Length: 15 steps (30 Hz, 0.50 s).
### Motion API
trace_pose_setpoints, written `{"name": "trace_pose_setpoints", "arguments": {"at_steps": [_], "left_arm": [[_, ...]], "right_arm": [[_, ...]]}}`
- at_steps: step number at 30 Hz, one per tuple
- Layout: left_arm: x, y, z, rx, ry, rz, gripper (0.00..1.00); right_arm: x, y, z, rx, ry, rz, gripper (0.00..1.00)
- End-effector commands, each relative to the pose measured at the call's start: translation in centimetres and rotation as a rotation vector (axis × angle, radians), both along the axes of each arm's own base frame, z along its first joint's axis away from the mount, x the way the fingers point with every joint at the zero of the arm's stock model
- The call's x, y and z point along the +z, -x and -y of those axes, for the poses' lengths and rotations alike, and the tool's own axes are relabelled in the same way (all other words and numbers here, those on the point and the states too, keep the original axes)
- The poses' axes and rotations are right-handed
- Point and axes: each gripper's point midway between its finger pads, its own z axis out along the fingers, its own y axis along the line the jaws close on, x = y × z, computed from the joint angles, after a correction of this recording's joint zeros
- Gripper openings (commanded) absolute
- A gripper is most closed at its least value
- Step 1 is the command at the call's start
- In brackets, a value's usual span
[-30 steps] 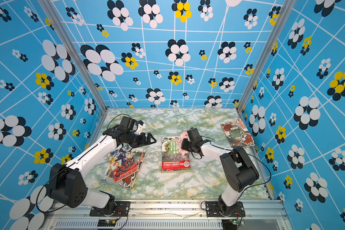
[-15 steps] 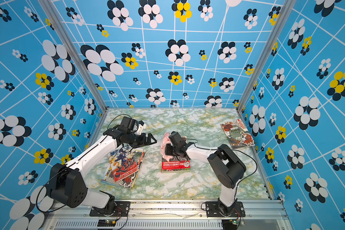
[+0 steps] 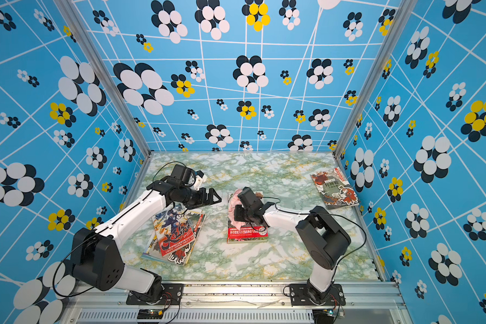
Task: Wipe the cover of the book
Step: Wipe the dirt from the cover of the book.
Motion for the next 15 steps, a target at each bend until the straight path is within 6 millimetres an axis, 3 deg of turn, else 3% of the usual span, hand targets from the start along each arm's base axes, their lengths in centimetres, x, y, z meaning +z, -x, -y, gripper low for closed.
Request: {"name": "trace_pose_setpoints", "arguments": {"at_steps": [1, 2, 5, 9, 11, 13, 15], "left_arm": [[-0.9, 0.4, 0.2, -0.014, -0.003, -0.022, 0.99], [-0.9, 0.4, 0.2, -0.014, -0.003, -0.022, 0.99], [-1.0, 0.5, 0.4, -0.019, -0.003, -0.025, 0.99], [-0.9, 0.6, 0.6, -0.024, 0.003, -0.028, 0.99], [-0.9, 0.6, 0.6, -0.025, 0.003, -0.028, 0.99], [-0.9, 0.6, 0.6, -0.025, 0.004, -0.028, 0.99], [-0.9, 0.6, 0.7, -0.026, 0.006, -0.03, 0.99]], "right_arm": [[-5.6, 5.6, 0.7, 0.09, 0.128, -0.224, 0.0], [-5.5, 5.4, 1.1, 0.081, 0.135, -0.217, 0.0], [-5.8, 5.1, 5.2, 0.004, 0.172, -0.221, 0.0], [-6.7, 5.4, 14.1, -0.196, 0.257, -0.262, 0.0], [-6.6, 5.9, 16.9, -0.261, 0.294, -0.265, 0.0], [-6.2, 6.5, 17.9, -0.273, 0.319, -0.261, 0.0], [-5.8, 6.8, 16.4, -0.242, 0.295, -0.249, 0.0]]}}
